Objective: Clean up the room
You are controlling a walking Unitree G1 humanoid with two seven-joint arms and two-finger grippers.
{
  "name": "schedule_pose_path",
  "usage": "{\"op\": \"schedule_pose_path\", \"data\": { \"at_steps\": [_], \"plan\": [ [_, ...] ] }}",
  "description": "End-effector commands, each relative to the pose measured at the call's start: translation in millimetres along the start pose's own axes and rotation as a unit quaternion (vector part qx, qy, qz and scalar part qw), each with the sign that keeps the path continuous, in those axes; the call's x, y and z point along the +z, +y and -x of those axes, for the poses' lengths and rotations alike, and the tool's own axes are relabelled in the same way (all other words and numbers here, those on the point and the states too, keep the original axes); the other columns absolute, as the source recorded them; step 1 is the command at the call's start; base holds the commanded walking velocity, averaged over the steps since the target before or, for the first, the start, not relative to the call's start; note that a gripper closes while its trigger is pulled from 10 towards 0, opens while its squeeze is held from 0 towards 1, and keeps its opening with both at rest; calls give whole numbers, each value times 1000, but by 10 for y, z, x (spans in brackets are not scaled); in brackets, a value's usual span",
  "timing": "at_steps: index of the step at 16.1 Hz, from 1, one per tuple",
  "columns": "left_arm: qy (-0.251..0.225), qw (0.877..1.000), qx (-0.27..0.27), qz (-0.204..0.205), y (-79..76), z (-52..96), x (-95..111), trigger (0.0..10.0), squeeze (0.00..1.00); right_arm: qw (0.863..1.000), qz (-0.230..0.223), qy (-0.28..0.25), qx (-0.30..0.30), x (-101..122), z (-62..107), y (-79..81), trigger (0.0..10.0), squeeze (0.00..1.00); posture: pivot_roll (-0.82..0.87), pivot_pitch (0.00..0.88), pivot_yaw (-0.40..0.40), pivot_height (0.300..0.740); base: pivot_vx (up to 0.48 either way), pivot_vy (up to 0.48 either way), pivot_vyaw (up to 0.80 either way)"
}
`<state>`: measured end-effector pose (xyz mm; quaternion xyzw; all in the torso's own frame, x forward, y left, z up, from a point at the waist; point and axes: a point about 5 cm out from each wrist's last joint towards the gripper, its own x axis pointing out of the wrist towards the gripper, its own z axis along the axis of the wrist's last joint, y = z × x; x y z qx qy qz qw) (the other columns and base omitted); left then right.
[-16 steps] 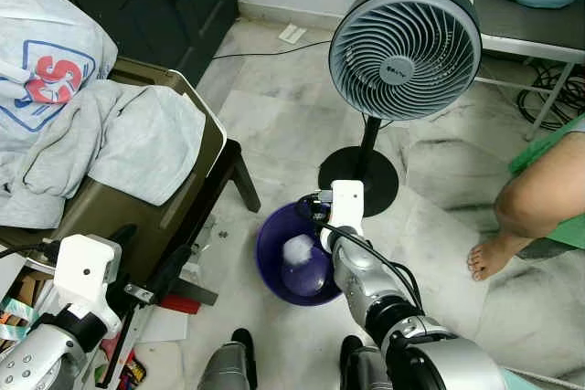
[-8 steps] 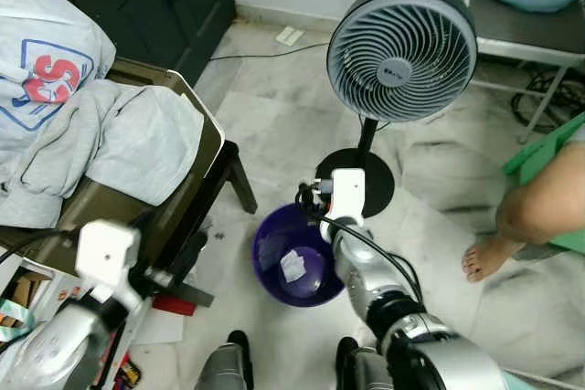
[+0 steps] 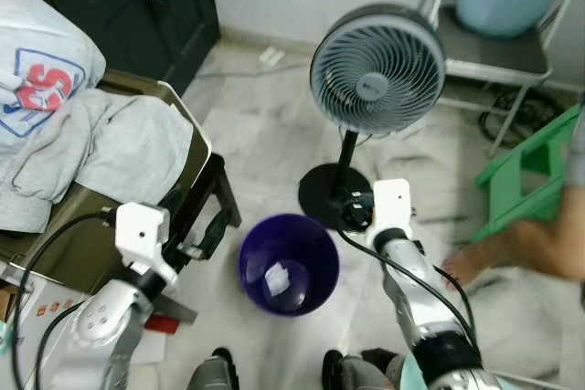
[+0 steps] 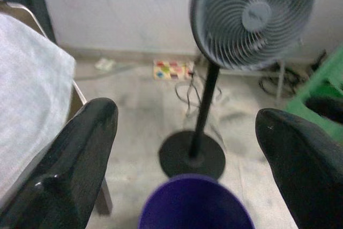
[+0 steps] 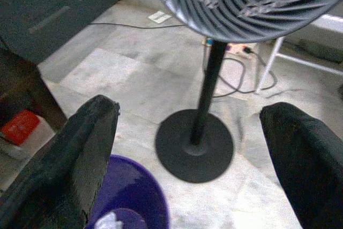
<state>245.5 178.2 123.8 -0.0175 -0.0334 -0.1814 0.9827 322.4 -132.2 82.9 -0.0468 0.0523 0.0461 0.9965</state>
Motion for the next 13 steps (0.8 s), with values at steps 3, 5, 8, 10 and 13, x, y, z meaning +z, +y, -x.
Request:
{"op": "schedule_pose_path", "data": {
  "at_steps": [3,5,8,10,13],
  "plan": [
    [-6,999,35,-5,66,-34,-63,10000,0,1000,5,9,-16,15,79,-127,10000,1000,19,73,-28,740,0,0,0],
    [-9,999,50,-7,78,-4,-89,10000,0,1000,3,4,-19,67,127,-214,10000,992,33,59,-46,740,0,0,0],
    [-12,997,71,-1,81,20,-155,10000,0,999,45,1,9,131,101,-136,10000,0,40,59,-61,740,0,0,196],
    [-13,997,72,2,46,2,-175,10000,0,999,35,-22,35,256,47,16,10000,0,39,68,-59,740,0,0,800],
    [-12,997,73,3,18,33,-195,10000,0,998,24,-32,43,318,64,89,10000,0,41,78,-61,740,0,0,796]
  ]
}}
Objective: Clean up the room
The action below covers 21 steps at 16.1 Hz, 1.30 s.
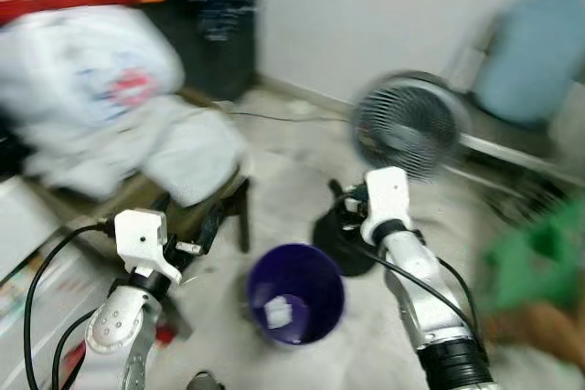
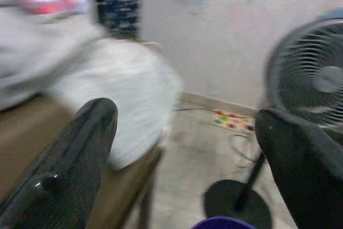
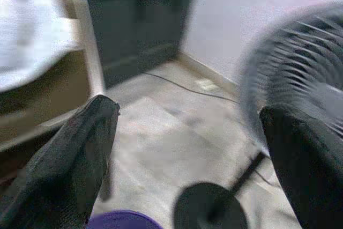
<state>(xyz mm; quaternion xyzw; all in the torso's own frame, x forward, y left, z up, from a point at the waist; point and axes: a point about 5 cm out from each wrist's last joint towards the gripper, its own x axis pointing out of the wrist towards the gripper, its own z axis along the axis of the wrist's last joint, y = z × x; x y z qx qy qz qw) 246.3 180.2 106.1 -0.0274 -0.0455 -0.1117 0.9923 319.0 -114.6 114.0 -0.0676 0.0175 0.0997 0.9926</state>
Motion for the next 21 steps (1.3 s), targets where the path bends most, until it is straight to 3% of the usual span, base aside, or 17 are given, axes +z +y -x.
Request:
{"op": "schedule_pose_path", "data": {
  "at_steps": [1,9,13,16,18,19,21],
  "plan": [
    [3,1000,7,-1,7,30,-26,10000,0,1000,-5,9,-9,-26,34,-59,10000,0,41,81,-64,740,0,0,800],
    [3,1000,31,-1,6,24,-34,10000,0,1000,-19,2,2,29,34,-65,10000,0,22,105,-77,740,0,0,800],
    [16,998,64,-19,90,-15,-71,10000,0,1000,-22,3,2,15,64,-52,10000,0,17,107,-65,740,0,0,800],
    [15,997,71,-22,89,-36,-59,10000,0,999,-32,8,-23,5,53,-107,10000,0,17,109,-66,740,0,0,469],
    [16,996,85,-23,91,-26,-72,10000,0,999,-11,8,-40,18,39,-152,10000,0,16,110,-72,740,0,0,0],
    [18,996,90,-22,93,-23,-81,10000,0,999,24,1,-29,30,27,-112,10000,0,16,110,-73,740,0,0,0],
    [20,995,97,-22,109,-22,-86,10000,0,999,-24,-6,-30,33,19,-39,10000,0,16,110,-74,740,0,0,0]
  ]
}}
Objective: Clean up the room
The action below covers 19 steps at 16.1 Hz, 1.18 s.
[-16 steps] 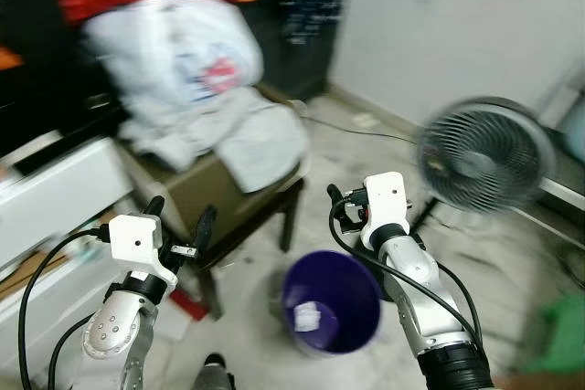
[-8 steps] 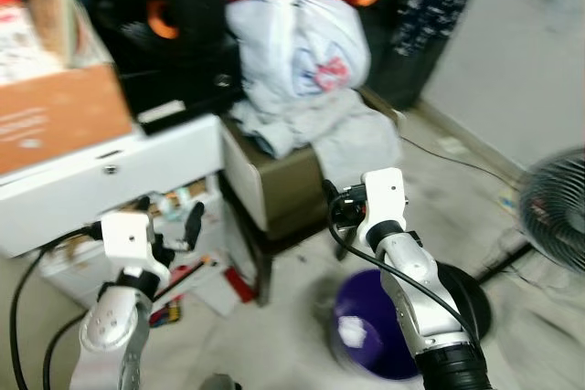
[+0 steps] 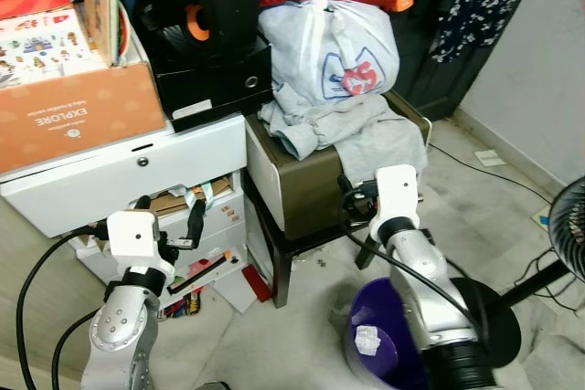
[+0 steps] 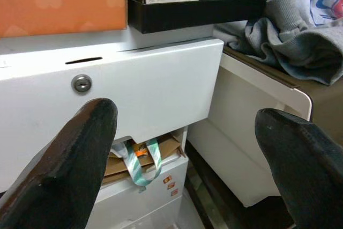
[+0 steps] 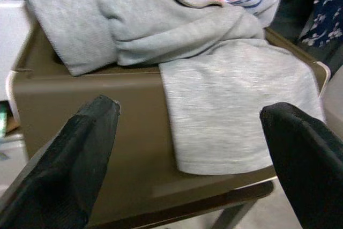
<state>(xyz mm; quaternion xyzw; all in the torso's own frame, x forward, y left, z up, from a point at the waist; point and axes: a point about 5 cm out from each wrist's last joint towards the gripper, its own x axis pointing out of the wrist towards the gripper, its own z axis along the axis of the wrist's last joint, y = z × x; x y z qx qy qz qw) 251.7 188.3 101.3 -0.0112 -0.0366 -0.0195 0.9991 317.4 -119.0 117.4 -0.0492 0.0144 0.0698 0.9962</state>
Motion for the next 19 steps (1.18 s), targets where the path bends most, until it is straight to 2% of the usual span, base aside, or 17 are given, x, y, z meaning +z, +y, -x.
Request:
{"op": "schedule_pose_path", "data": {
  "at_steps": [1,2,3,5,11,17,19],
  "plan": [
    [12,1000,7,-2,22,3,-42,10000,0,1000,-15,-2,12,27,0,39,10000,0,18,107,-73,740,0,0,0],
    [14,1000,8,0,23,3,-45,10000,0,999,-32,2,30,40,10,76,10000,0,18,107,-73,740,0,0,0],
    [14,1000,7,-1,20,4,-46,10000,0,999,-17,-5,36,46,28,83,10000,0,19,107,-76,740,0,0,0],
    [14,1000,9,1,14,4,-47,10000,0,999,-5,-11,35,52,35,72,10000,0,18,109,-78,740,0,0,800],
    [25,1000,9,10,-75,-32,-93,10000,0,999,-15,-7,37,45,23,65,10000,0,14,114,-73,740,0,0,800],
    [30,999,-6,10,-98,-24,-93,10000,0,999,-16,-6,27,29,35,53,10000,0,12,121,-73,740,0,0,800],
    [43,999,-16,15,-106,-16,-122,10000,0,1000,-20,12,18,-26,26,46,10000,0,22,118,-75,740,0,0,0]
  ]
}}
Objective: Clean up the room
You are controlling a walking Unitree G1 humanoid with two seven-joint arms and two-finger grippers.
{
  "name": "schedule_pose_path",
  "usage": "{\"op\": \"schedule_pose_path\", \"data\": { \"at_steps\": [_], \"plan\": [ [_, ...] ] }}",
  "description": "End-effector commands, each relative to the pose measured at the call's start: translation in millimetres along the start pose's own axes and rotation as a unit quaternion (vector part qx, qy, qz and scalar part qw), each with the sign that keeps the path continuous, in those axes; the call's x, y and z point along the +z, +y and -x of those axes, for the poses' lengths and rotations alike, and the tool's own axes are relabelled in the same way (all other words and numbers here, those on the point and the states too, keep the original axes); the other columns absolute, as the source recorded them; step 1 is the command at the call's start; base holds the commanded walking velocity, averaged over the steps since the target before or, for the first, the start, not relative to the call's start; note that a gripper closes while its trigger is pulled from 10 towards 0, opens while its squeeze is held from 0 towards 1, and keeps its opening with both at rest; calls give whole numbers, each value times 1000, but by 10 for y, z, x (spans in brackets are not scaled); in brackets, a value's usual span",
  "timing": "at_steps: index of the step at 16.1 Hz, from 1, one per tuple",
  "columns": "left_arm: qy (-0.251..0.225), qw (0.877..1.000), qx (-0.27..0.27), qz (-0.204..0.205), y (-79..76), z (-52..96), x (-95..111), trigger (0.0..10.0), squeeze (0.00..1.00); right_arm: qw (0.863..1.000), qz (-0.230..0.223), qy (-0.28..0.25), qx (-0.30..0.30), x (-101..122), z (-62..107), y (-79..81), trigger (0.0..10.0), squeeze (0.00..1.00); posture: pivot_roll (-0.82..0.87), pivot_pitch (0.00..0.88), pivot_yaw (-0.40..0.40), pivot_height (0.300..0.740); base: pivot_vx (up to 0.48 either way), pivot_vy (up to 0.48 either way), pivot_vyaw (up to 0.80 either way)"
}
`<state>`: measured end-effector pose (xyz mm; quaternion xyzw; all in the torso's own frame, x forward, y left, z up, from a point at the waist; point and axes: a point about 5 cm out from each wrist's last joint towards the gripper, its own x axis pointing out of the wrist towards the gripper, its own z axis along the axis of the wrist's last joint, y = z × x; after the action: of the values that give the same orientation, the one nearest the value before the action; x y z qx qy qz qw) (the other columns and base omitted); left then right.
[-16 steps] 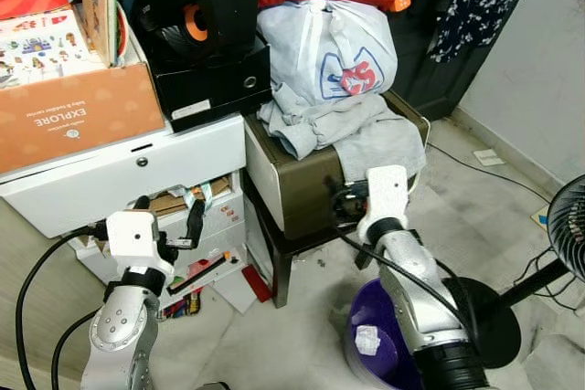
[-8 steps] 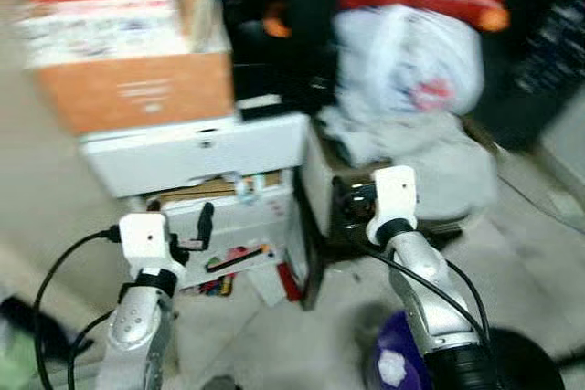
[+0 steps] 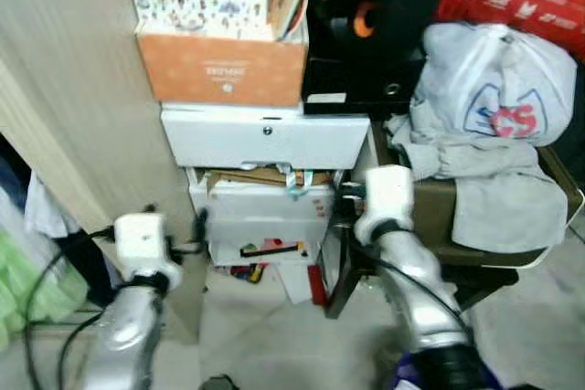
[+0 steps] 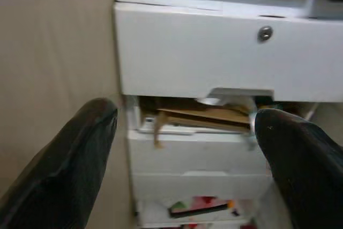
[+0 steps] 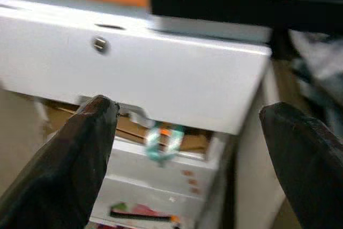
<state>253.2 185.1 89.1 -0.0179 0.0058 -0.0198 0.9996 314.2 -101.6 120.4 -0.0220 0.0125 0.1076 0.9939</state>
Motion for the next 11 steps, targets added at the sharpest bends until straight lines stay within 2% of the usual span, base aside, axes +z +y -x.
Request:
{"op": "schedule_pose_path", "data": {
  "at_steps": [1,4,5,6,7,8,9,11],
  "plan": [
    [34,999,-27,-2,-76,-28,-104,10000,0,998,-9,60,-17,-213,0,-59,10000,0,29,114,-76,740,0,0,0],
    [105,994,-38,-11,-46,-76,-386,10000,0,990,-27,136,-30,-517,-68,63,10000,0,41,109,-71,740,0,0,0],
    [163,986,-36,0,-1,-96,-607,10000,0,980,-47,188,-46,-711,-77,110,10000,0,42,111,-67,740,0,0,0],
    [179,983,-33,-3,16,-99,-666,10000,0,977,-50,200,-45,-761,-76,132,10000,0,41,113,-66,740,0,0,0],
    [238,970,-35,-17,43,-84,-876,10000,0,966,-48,249,-49,-956,-32,180,10000,0,46,118,-59,740,0,0,0],
    [274,961,-34,-6,47,-54,-989,10000,0,959,-58,272,-52,-1043,4,208,10000,0,50,123,-54,740,0,0,0],
    [312,949,-41,13,31,-15,-1107,10000,0,945,-73,312,-60,-1174,79,235,10000,0,51,126,-52,740,0,0,0],
    [392,918,-49,13,27,92,-1317,10000,0,919,-81,376,-87,-1423,282,232,10000,0,62,123,-52,740,0,0,0]
  ]
}}
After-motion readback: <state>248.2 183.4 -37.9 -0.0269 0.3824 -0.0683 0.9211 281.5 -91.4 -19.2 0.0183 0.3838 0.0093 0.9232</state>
